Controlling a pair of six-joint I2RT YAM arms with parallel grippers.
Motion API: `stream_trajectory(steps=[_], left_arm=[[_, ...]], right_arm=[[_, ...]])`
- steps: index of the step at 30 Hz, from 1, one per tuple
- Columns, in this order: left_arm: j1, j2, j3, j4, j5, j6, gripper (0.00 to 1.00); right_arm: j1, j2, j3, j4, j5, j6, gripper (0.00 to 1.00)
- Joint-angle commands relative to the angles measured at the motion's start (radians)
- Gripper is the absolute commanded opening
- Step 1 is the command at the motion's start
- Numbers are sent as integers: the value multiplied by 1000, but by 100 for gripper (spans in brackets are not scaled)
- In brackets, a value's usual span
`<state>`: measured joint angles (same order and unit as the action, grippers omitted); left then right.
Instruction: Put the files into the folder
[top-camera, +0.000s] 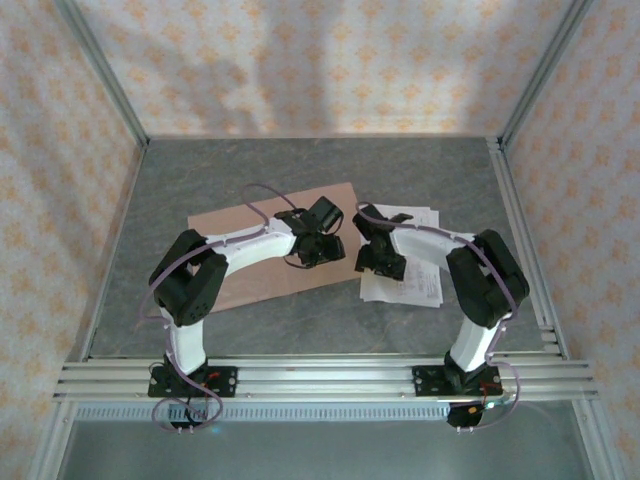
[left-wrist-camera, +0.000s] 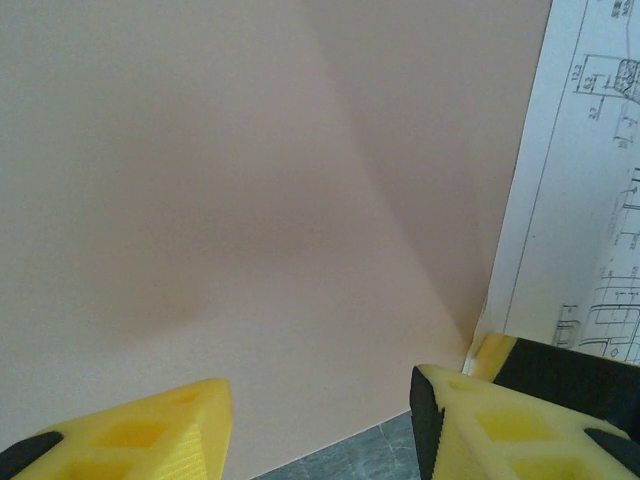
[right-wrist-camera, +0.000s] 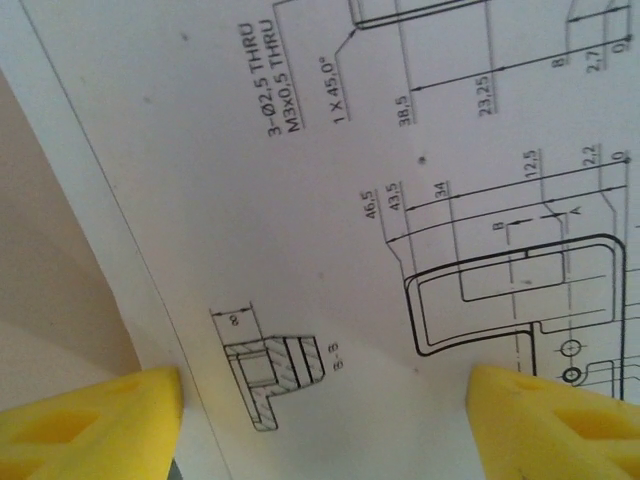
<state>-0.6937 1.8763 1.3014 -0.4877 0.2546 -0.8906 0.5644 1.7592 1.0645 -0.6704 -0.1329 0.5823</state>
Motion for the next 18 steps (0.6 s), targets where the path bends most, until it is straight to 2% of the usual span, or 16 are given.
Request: stream_trajectory(steps=[1,6,18], left_arm=[[-3,18,-8,9,-4,-7,52],[-4,21,-13,12,-1,-5,52],[-7,22,-11,12,-2,1,51]], right_arm=[[6,40,1,11,20,1,69],[7,10,4,9,21,14,65],[5,-82,-27,47,-44,65,64]])
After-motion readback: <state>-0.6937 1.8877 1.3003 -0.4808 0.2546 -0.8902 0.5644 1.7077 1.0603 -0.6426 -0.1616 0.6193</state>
